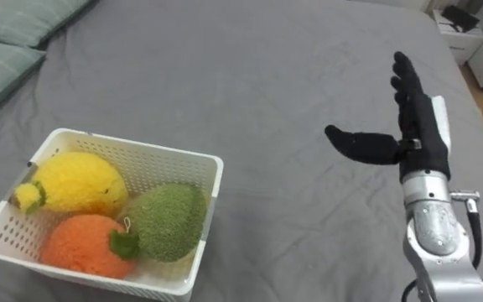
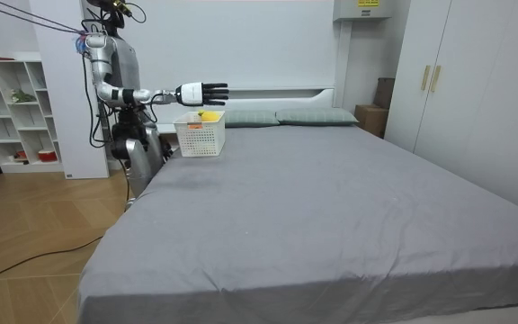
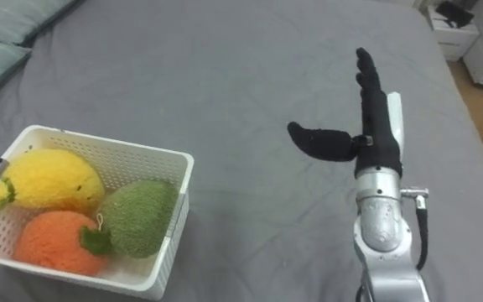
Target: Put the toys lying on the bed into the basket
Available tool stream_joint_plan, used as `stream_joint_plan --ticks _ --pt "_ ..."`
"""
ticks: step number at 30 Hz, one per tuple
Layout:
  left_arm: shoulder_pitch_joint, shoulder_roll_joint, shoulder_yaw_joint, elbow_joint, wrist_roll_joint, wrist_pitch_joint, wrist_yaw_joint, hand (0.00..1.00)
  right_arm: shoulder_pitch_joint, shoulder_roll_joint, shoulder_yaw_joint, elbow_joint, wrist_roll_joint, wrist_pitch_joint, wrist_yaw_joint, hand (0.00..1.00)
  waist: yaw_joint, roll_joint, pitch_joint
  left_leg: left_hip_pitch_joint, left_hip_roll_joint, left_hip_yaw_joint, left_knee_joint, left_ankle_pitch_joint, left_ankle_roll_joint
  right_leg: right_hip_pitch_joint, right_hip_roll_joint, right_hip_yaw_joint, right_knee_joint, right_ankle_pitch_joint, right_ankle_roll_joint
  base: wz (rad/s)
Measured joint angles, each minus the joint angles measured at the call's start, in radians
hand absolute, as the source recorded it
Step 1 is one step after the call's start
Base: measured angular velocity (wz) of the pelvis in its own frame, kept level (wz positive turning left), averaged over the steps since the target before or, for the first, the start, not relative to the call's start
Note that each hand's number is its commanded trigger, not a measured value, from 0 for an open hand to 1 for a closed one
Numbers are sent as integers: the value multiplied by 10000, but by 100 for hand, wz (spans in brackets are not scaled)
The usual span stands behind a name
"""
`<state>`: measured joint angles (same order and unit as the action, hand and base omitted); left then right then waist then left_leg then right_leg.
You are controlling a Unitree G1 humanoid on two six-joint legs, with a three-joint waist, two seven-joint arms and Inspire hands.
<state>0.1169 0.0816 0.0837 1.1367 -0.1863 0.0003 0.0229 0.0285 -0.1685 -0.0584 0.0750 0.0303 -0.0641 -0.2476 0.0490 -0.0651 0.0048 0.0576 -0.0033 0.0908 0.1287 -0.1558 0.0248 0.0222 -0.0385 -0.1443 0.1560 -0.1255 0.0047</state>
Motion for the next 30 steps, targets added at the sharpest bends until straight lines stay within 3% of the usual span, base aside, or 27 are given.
stream_joint_plan --ticks 8,14,18,24,25,27,30 --pt "370 -15 126 9 -871 -168 242 0 565 83 -522 2708 2052 -475 -1421 0 -487 20 15 87 86 199 9 -84 -48 -44 111 197 -51 21 -32 -9" --pt "502 -30 126 -3 -895 -176 348 0 1067 164 -754 5051 3662 -686 -2006 0 -546 84 -21 90 101 194 13 -114 -65 55 142 300 -53 9 -46 -1" --pt "573 -42 138 12 -956 -256 365 0 1076 239 -999 7232 4386 -972 -2235 0 -732 137 -2 157 106 195 13 -129 -75 116 154 333 -66 1 -51 1" --pt "676 -102 261 19 -1045 -255 355 0 1156 284 -1318 9639 5011 -994 -2122 0 -782 268 14 221 117 169 52 -186 -102 112 161 356 -34 -140 -48 0" --pt "715 -126 336 19 -1044 -255 347 0 1176 286 -1319 9900 5013 -988 -2045 0 -784 267 -5 243 120 172 49 -189 -106 125 166 361 -32 -144 -53 0" --pt "763 -206 583 10 -956 -257 332 0 1428 339 -1316 10700 4936 -956 -1665 0 -739 323 -117 262 126 163 39 -195 -116 172 172 343 -2 -154 -70 0" --pt "883 -236 718 12 -952 -256 332 0 1616 508 -1293 11602 4856 -741 -1084 0 -721 322 -108 370 145 142 4 -211 -137 340 190 315 -22 -173 -84 1"
